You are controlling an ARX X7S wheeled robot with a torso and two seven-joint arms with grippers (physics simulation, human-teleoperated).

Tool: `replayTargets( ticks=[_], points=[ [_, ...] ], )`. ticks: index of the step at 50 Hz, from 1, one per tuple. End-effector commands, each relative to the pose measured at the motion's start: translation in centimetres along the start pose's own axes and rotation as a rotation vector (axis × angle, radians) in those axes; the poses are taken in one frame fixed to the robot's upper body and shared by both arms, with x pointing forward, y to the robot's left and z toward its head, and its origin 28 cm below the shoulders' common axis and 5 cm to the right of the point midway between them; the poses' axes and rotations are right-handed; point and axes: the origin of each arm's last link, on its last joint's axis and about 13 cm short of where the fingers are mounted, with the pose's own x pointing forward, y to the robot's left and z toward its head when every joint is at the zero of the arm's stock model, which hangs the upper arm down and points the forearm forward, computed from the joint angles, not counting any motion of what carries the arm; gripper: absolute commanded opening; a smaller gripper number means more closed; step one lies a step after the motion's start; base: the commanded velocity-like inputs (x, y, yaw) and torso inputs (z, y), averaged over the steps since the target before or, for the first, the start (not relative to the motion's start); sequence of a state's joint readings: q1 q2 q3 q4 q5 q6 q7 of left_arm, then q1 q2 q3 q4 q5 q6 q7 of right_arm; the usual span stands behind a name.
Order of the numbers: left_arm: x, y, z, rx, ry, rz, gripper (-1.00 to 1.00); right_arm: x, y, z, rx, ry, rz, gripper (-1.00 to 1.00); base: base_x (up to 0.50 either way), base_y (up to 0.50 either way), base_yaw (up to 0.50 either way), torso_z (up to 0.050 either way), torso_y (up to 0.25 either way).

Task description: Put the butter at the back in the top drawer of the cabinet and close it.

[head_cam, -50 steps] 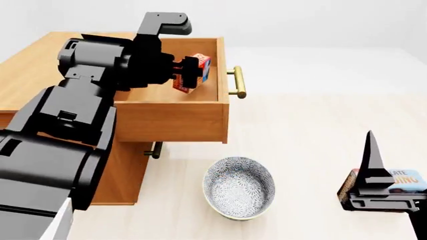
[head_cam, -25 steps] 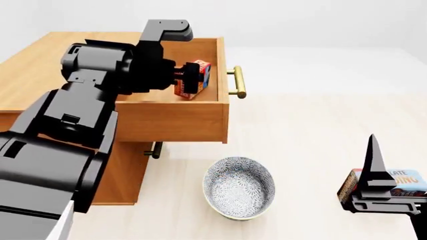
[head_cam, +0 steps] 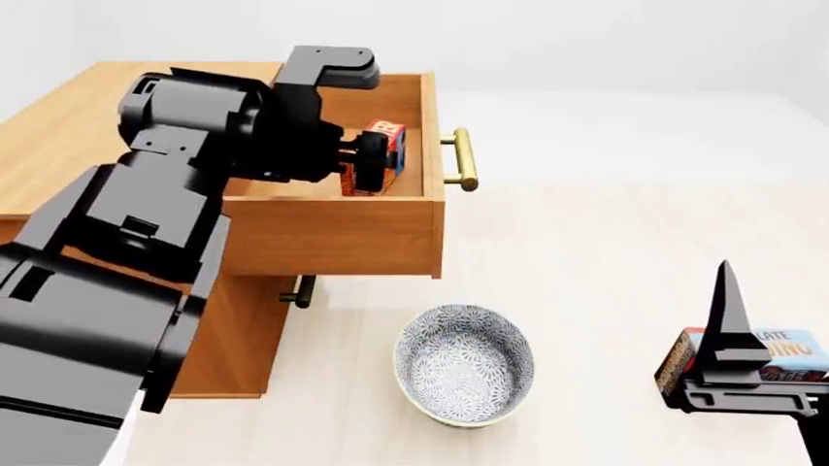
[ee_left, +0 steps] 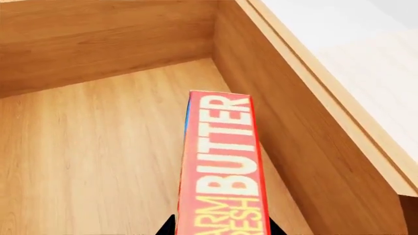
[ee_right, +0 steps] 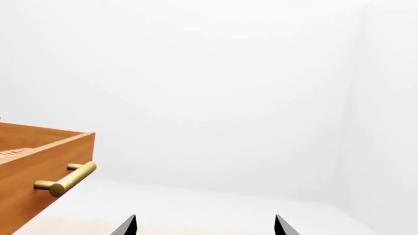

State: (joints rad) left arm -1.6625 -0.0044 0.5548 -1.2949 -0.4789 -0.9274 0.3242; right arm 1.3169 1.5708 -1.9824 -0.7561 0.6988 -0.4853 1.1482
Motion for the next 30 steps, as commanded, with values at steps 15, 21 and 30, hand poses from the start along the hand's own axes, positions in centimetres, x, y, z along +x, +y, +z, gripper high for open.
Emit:
replayTargets(
  ticks=[15,21,30],
  points=[
    [0.0,-0.4,0.4,-0.012,-0.037,-0.013,1.00,-0.2,0.0,-0.2,-0.001,0.003,-0.007,1.00,0.00,0.00,0.00,0.000,0.000],
    [-0.6,-0.4,1.5,-0.003,-0.086,0.012,1.00,-0.3,0.1,-0.1,-0.001,0.001,-0.005,1.00,0.00,0.00,0.00,0.000,0.000],
    [-2.3,-0.8,3.6,0.020,-0.136,0.038,1.00,-0.4,0.5,0.4,-0.004,-0.012,0.000,1.00,0.00,0.00,0.00,0.000,0.000]
  ],
)
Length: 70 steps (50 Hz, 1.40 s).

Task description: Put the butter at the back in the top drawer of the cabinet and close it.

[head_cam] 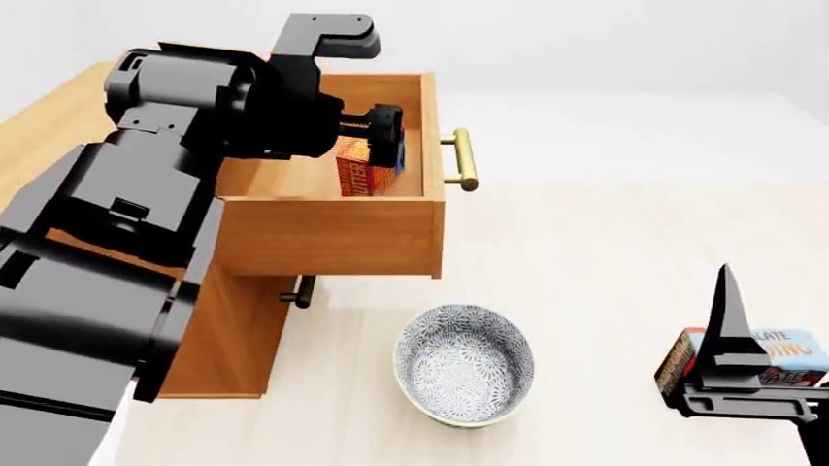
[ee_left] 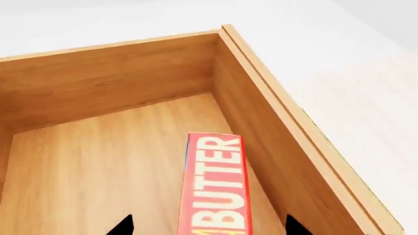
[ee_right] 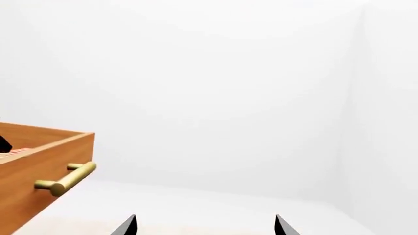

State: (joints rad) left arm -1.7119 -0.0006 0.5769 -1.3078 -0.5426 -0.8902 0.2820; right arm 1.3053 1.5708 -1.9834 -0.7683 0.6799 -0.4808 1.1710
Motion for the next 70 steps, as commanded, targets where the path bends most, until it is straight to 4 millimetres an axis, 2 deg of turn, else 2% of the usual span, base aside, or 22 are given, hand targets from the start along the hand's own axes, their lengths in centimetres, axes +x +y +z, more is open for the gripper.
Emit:
replayTargets(
  ticks=[1,10,16,27,44,49,51,54,58,70],
  points=[
    [-1.5,-0.4,2.2,0.022,-0.065,0.023,1.00,-0.1,0.4,0.5,-0.003,-0.011,0.007,1.00,0.00,0.00,0.00,0.000,0.000],
    [-4.1,-1.7,5.7,0.043,-0.170,0.045,1.00,-0.5,1.1,1.4,-0.007,-0.025,0.021,1.00,0.00,0.00,0.00,0.000,0.000],
    [-6.2,-4.1,7.7,0.058,-0.197,0.011,1.00,-0.9,1.6,2.0,-0.006,-0.031,0.014,1.00,0.00,0.00,0.00,0.000,0.000],
    [-8.1,-9.7,7.4,0.142,-0.229,0.079,1.00,-1.9,1.9,2.0,-0.006,-0.028,-0.011,1.00,0.00,0.00,0.00,0.000,0.000],
    [-5.7,-16.9,3.4,0.196,-0.292,0.244,1.00,-2.8,1.4,0.5,0.002,-0.025,-0.029,1.00,0.00,0.00,0.00,0.000,0.000],
    [-5.6,-18.6,2.0,0.215,-0.296,0.238,1.00,-3.1,0.8,-0.5,0.008,-0.021,-0.037,1.00,0.00,0.00,0.00,0.000,0.000],
    [-5.7,-19.1,1.6,0.226,-0.298,0.236,1.00,-3.1,0.0,-1.5,0.010,-0.020,-0.039,1.00,0.00,0.00,0.00,0.000,0.000],
    [-5.9,-19.7,0.8,0.249,-0.294,0.233,1.00,-3.1,-1.5,-3.0,0.013,-0.019,-0.041,1.00,0.00,0.00,0.00,0.000,0.000],
    [-5.6,-20.0,-0.6,0.305,-0.277,0.245,1.00,-3.3,-2.6,-3.9,0.017,-0.017,-0.042,1.00,0.00,0.00,0.00,0.000,0.000],
    [-4.7,-20.0,-3.5,0.429,-0.244,0.277,1.00,-3.3,-2.6,-3.8,0.025,-0.008,-0.060,1.00,0.00,0.00,0.00,0.000,0.000]
  ],
)
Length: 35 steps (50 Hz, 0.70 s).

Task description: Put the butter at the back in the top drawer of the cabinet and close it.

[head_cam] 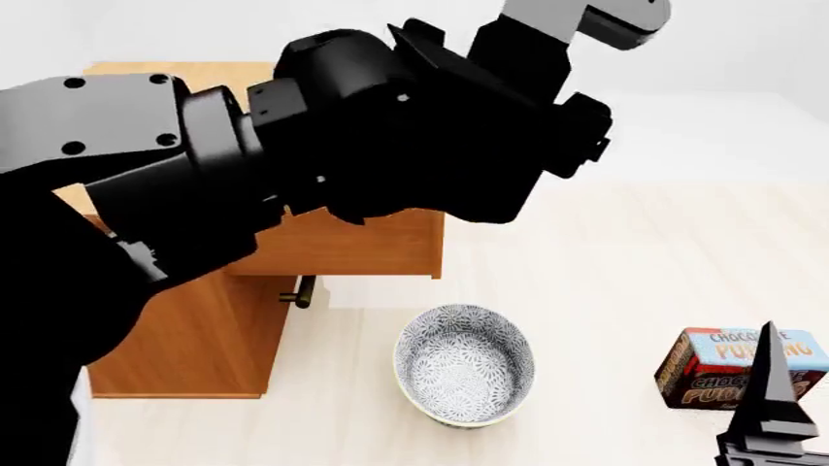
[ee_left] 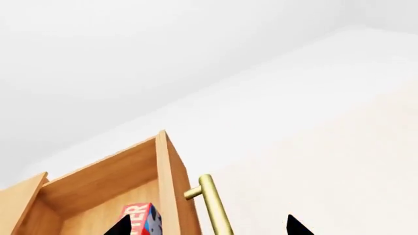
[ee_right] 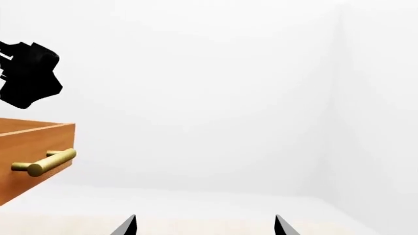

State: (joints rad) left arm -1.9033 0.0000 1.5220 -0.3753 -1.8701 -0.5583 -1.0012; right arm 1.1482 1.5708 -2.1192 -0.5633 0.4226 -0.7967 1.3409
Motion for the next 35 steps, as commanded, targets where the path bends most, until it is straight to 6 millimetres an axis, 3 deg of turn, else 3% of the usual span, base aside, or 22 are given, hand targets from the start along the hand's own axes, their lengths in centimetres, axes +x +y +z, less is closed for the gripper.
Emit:
replayTargets(
  ticks=[1,12,20,35],
  points=[
    [-0.3,-1.4,-2.9,0.106,0.036,0.007,1.00,-0.2,-0.8,-0.6,0.007,0.004,-0.007,1.00,0.00,0.00,0.00,0.000,0.000],
    [-0.6,-1.9,-4.3,0.204,0.019,-0.049,1.00,-0.2,-0.6,-0.4,0.008,0.009,-0.013,1.00,0.00,0.00,0.00,0.000,0.000],
    [-0.6,-2.1,-5.2,0.268,0.006,-0.095,1.00,-1.1,-1.9,-1.4,0.008,0.011,-0.014,1.00,0.00,0.00,0.00,0.000,0.000],
    [0.2,-1.7,-6.4,0.329,0.052,-0.106,1.00,-1.2,-1.2,-1.0,0.008,0.012,-0.016,1.00,0.00,0.00,0.00,0.000,0.000]
  ],
)
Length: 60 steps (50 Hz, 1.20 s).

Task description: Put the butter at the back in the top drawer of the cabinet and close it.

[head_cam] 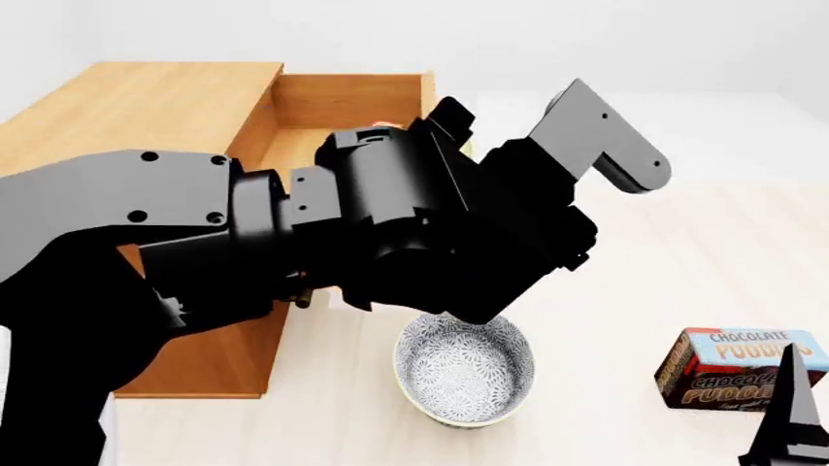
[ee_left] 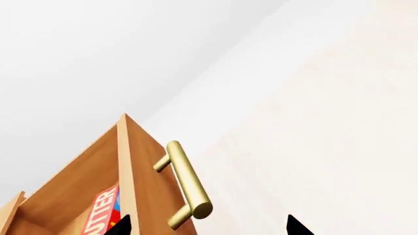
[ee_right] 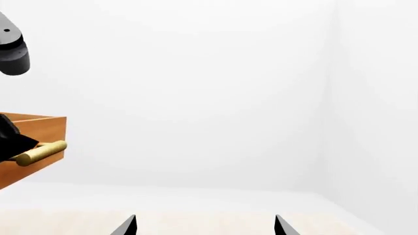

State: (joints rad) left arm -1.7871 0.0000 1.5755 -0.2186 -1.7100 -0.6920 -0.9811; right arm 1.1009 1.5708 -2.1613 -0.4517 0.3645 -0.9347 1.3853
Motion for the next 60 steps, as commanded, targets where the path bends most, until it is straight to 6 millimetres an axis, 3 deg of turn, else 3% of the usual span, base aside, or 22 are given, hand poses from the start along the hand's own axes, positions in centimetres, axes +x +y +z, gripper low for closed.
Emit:
replayTargets(
  ticks=[1,21,34,60],
  points=[
    [0.5,-0.1,-0.9,0.050,0.024,-0.020,1.00,-0.2,0.2,0.1,0.001,0.001,-0.002,1.00,0.00,0.00,0.00,0.000,0.000],
    [0.9,-0.4,-2.6,0.121,0.104,-0.149,1.00,-0.5,0.3,0.1,0.002,0.001,-0.009,1.00,0.00,0.00,0.00,0.000,0.000],
    [1.8,0.5,-4.5,0.136,0.373,-0.014,1.00,-0.5,2.5,1.8,0.001,0.000,-0.012,1.00,0.00,0.00,0.00,0.000,0.000],
    [4.0,2.2,-6.7,0.146,0.518,0.123,1.00,0.2,2.7,2.1,0.002,-0.007,0.009,1.00,0.00,0.00,0.00,0.000,0.000]
  ],
)
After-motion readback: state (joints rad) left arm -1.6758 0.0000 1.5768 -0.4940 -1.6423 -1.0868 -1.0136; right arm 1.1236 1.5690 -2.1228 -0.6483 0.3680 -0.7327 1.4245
